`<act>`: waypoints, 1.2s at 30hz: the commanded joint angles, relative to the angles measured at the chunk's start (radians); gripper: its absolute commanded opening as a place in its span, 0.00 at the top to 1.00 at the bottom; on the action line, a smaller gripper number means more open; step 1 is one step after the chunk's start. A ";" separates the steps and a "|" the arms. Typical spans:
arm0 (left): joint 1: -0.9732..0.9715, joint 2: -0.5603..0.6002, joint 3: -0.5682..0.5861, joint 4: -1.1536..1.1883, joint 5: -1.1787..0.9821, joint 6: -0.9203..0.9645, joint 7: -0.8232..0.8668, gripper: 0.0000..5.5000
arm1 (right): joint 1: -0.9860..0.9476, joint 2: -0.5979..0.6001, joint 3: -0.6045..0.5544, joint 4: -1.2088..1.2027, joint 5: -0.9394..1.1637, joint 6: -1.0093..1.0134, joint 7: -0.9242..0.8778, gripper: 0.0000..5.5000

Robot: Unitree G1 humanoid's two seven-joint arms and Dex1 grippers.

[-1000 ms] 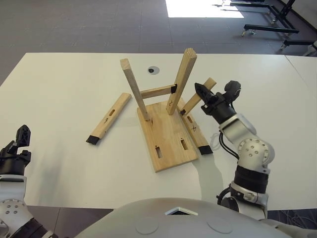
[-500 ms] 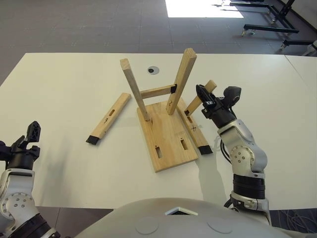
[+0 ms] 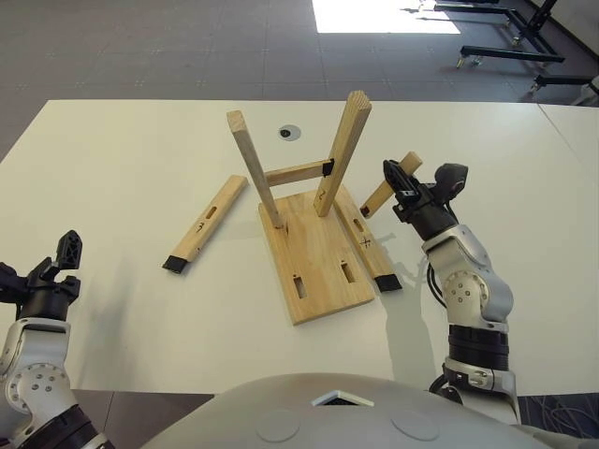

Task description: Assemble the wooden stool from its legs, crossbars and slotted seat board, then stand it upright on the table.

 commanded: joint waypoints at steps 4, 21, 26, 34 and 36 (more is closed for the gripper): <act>0.013 -0.001 -0.014 -0.001 -0.011 -0.013 0.010 0.21 | 0.045 -0.013 0.000 -0.034 0.009 0.021 0.001 0.93; 0.000 0.009 -0.047 0.025 -0.002 -0.030 0.004 0.21 | 0.060 0.022 0.027 -0.014 -0.015 -0.024 -0.014 0.93; 0.000 0.003 -0.059 0.024 0.001 -0.035 0.007 0.21 | 0.037 0.028 0.029 -0.002 -0.016 -0.027 -0.024 0.93; 0.002 0.002 -0.073 0.021 -0.001 -0.040 0.016 0.21 | 0.048 0.047 0.054 0.029 -0.049 -0.064 -0.021 0.93; 0.004 0.001 -0.074 0.020 -0.001 -0.040 0.017 0.21 | 0.051 0.045 0.052 0.037 -0.053 -0.072 -0.017 0.93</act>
